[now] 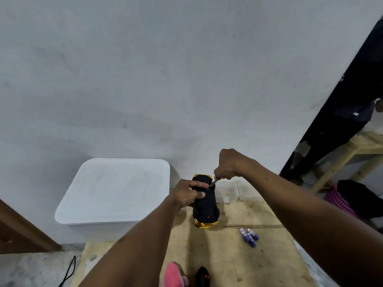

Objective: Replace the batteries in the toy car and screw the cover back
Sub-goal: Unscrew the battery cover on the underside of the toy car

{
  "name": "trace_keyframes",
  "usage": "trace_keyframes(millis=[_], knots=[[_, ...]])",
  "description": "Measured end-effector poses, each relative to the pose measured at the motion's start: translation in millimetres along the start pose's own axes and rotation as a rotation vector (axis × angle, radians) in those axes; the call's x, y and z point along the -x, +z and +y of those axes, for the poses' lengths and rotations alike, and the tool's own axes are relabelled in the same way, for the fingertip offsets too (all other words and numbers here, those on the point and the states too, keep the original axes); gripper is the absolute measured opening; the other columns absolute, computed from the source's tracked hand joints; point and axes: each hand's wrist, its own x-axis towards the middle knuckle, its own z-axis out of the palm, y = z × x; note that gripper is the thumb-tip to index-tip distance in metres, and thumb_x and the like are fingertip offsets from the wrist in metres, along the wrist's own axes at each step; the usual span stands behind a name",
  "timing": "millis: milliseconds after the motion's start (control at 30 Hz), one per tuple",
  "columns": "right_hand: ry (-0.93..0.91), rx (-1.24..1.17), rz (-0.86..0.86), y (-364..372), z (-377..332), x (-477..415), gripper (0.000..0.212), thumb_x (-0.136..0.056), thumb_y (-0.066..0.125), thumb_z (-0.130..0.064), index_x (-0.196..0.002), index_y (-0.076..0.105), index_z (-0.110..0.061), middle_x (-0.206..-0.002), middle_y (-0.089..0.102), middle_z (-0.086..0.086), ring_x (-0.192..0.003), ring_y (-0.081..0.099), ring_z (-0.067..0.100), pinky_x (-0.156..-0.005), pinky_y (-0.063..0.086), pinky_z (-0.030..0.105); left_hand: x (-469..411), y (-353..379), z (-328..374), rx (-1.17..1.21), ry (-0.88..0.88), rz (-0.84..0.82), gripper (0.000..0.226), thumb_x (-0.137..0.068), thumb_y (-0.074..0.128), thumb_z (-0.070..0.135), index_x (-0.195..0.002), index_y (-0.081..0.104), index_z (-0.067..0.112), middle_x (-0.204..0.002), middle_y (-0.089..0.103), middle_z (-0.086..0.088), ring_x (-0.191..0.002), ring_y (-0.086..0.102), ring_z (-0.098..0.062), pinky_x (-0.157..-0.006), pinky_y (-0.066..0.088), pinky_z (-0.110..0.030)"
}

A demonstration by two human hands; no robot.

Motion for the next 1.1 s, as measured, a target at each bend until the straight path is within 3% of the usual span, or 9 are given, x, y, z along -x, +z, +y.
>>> trace_keyframes(millis=[67,133,367,533,633,767,900,967,1100], knots=[[0.017,-0.050,-0.033,1,3,1,0.018,-0.080,0.059,-0.020,-0.067,0.062,-0.008,-0.055,0.065,0.003,-0.049,0.052,0.018,-0.050,0.039,0.022,-1,-3,1,0.015,-0.007,0.005,0.033,-0.086,0.066,-0.004,-0.112,0.075,0.014,-0.107,0.067,-0.008,-0.092,0.066,-0.024,-0.079,0.060,-0.035],[0.021,-0.064,-0.051,2,4,-1,0.015,-0.080,0.058,-0.017,-0.068,0.062,-0.008,-0.058,0.067,0.004,-0.053,0.052,0.022,-0.052,0.040,0.024,-1,-6,3,0.007,-0.009,0.002,0.033,-0.086,0.066,-0.004,-0.111,0.075,0.016,-0.108,0.067,-0.008,-0.091,0.066,-0.023,-0.073,0.060,-0.032],[0.002,0.045,0.011,0,-6,5,0.023,-0.077,0.072,-0.017,-0.061,0.056,-0.010,-0.056,0.058,0.002,-0.046,0.046,0.017,-0.045,0.036,0.021,0,-1,0,0.002,-0.006,-0.001,0.033,-0.085,0.067,-0.004,-0.111,0.075,0.013,-0.110,0.067,-0.009,-0.092,0.066,-0.024,-0.074,0.061,-0.033],[0.010,-0.044,-0.019,2,0,3,0.012,-0.078,0.058,-0.015,-0.069,0.063,-0.009,-0.064,0.070,0.006,-0.053,0.054,0.019,-0.050,0.040,0.022,1,-6,4,0.016,-0.025,-0.004,0.033,-0.086,0.066,-0.004,-0.109,0.076,0.017,-0.109,0.069,-0.008,-0.088,0.067,-0.020,-0.063,0.057,-0.024],[0.001,0.053,0.009,2,-4,3,0.016,-0.075,0.063,-0.011,-0.061,0.055,-0.011,-0.058,0.059,0.004,-0.045,0.044,0.019,-0.044,0.034,0.021,3,-4,4,-0.001,-0.025,-0.012,0.032,-0.085,0.067,-0.004,-0.108,0.076,0.017,-0.108,0.069,-0.007,-0.090,0.066,-0.021,-0.065,0.057,-0.025],[0.000,0.096,0.020,-1,-9,5,0.026,-0.076,0.074,-0.018,-0.061,0.054,-0.011,-0.054,0.056,0.001,-0.044,0.044,0.016,-0.046,0.037,0.021,4,-1,2,-0.018,-0.014,-0.022,0.033,-0.085,0.067,-0.004,-0.111,0.075,0.015,-0.108,0.069,-0.007,-0.090,0.066,-0.021,-0.061,0.056,-0.024],[0.004,-0.002,-0.006,0,-5,5,0.019,-0.078,0.064,-0.023,-0.065,0.061,-0.010,-0.055,0.064,0.002,-0.050,0.054,0.017,-0.049,0.040,0.022,3,-5,4,0.009,-0.026,-0.004,0.033,-0.086,0.066,-0.004,-0.110,0.076,0.015,-0.111,0.069,-0.010,-0.090,0.066,-0.022,-0.067,0.059,-0.027],[0.002,-0.018,-0.024,2,-4,5,0.015,-0.079,0.057,-0.016,-0.067,0.061,-0.007,-0.062,0.067,0.005,-0.054,0.054,0.022,-0.050,0.041,0.023,3,-8,5,0.010,-0.032,0.000,0.033,-0.086,0.065,-0.004,-0.109,0.076,0.016,-0.112,0.069,-0.010,-0.089,0.066,-0.021,-0.064,0.057,-0.025],[-0.008,0.082,0.042,5,-10,1,0.023,-0.076,0.067,-0.010,-0.062,0.049,-0.011,-0.057,0.052,0.004,-0.046,0.041,0.020,-0.044,0.033,0.022,2,-8,4,-0.025,-0.029,-0.004,0.032,-0.085,0.067,-0.003,-0.109,0.076,0.016,-0.113,0.069,-0.010,-0.091,0.066,-0.022,-0.066,0.058,-0.027]])
